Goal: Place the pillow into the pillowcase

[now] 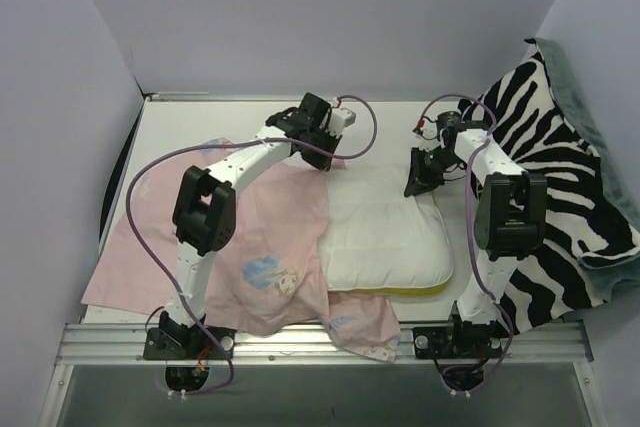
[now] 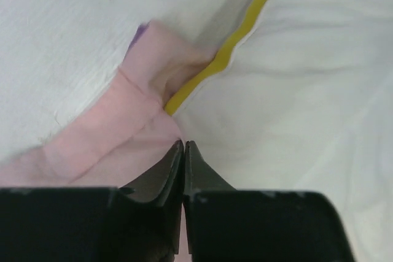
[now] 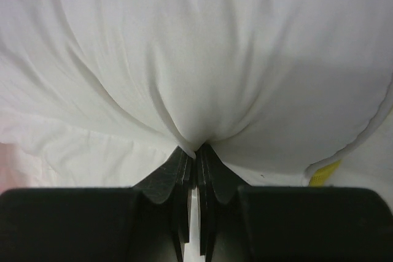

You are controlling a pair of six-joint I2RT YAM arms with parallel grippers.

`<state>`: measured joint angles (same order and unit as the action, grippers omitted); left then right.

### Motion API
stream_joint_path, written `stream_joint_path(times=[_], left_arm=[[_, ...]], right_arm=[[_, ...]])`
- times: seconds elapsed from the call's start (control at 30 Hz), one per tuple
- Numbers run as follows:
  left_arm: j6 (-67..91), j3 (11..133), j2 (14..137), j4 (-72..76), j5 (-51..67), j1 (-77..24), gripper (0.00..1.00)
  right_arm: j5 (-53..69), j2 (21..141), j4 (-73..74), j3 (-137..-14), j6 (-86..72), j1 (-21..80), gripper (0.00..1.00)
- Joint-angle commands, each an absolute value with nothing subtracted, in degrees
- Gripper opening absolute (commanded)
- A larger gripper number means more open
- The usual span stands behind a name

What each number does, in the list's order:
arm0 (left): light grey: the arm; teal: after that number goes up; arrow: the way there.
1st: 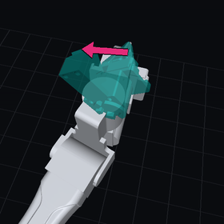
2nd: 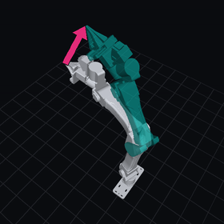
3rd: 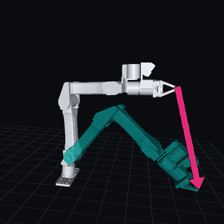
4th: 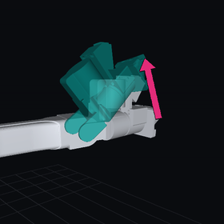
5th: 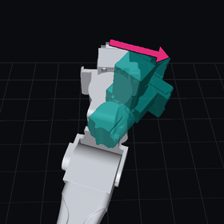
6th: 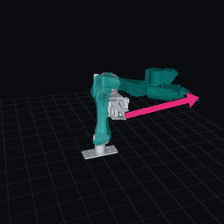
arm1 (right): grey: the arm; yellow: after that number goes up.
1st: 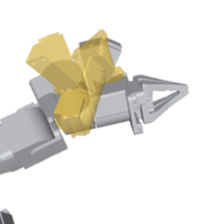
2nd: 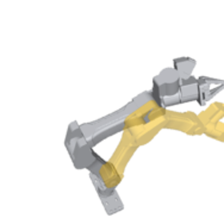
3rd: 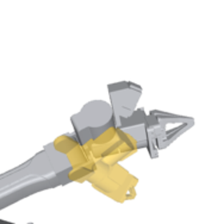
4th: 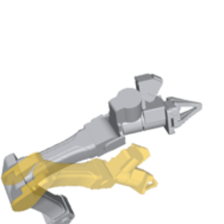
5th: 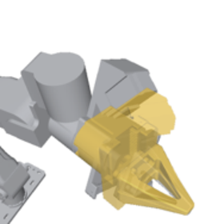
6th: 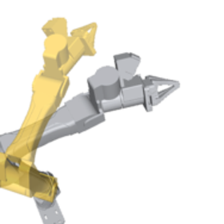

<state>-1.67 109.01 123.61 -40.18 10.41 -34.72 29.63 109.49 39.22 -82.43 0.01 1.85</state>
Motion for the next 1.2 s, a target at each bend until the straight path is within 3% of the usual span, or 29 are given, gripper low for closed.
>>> stream_joint_path(times=[0.0, 0.07, 0.4, 0.57, 0.6, 0.63, 0.67, 0.7, 0.73, 0.77, 0.8, 0.9, 1.07, 1.17], left_arm=[[-0.3, 120.7, 125.5, -36.3, 25.7, -37.8, 0.08], [2.2, 123.8, 127.3, -36.2, 28.3, -39.8, 0.0], [12.0, 123.8, 131.1, -24.9, 36.9, -43.4, 0.0], [7.2, 132.4, 135.8, -28.7, 35.1, -40.5, 0.0], [6.5, 133.2, 136.2, -29.7, 34.9, -39.3, 0.06], [5.9, 134.0, 136.2, -30.6, 34.0, -38.8, 0.25], [4.9, 133.9, 135.3, -31.1, 33.3, -37.9, 0.38], [4.7, 133.4, 134.2, -31.5, 32.4, -37.0, 0.46], [4.4, 132.9, 132.8, -32.0, 31.9, -35.2, 0.63], [2.8, 132.4, 129.5, -34.0, 31.5, -34.3, 0.7], [1.7, 130.9, 127.4, -35.2, 31.0, -33.5, 0.76], [-3.0, 120.3, 116.0, -38.1, 30.7, -29.8, 0.83], [-2.0, 97.4, 96.4, -43.0, 29.1, -22.7, 0.86], [-1.4, 87.0, 90.4, -49.8, 25.3, -19.8, 0.83]], right_arm=[[35.5, 106.1, 42.7, -80.4, -2.1, 4.8, 0.0], [38.2, 105.6, 41.5, -80.0, -4.0, 5.0, 0.0], [48.2, 101.0, 39.2, -80.7, -8.9, 4.3, 0.0], [48.9, 101.4, 36.5, -81.9, -11.2, 0.2, 0.0], [48.6, 102.0, 36.4, -82.5, -11.6, 0.2, 0.0], [47.4, 102.2, 36.5, -83.3, -11.6, 0.2, 0.0], [46.1, 102.5, 36.7, -84.2, -11.4, 0.2, 0.0], [45.2, 102.2, 37.1, -84.4, -10.6, 0.2, 0.06], [43.2, 101.8, 38.5, -84.5, -8.4, 0.2, 0.14], [42.1, 101.2, 39.4, -84.4, -7.1, 0.2, 0.29], [41.1, 99.5, 40.1, -84.2, -5.4, 0.2, 0.58], [36.0, 94.9, 42.7, -83.4, 2.3, 1.3, 0.94], [28.7, 88.1, 44.4, -79.3, 12.3, 12.9, 0.97], [26.9, 86.8, 44.2, -75.1, 12.7, 18.4, 0.91]])
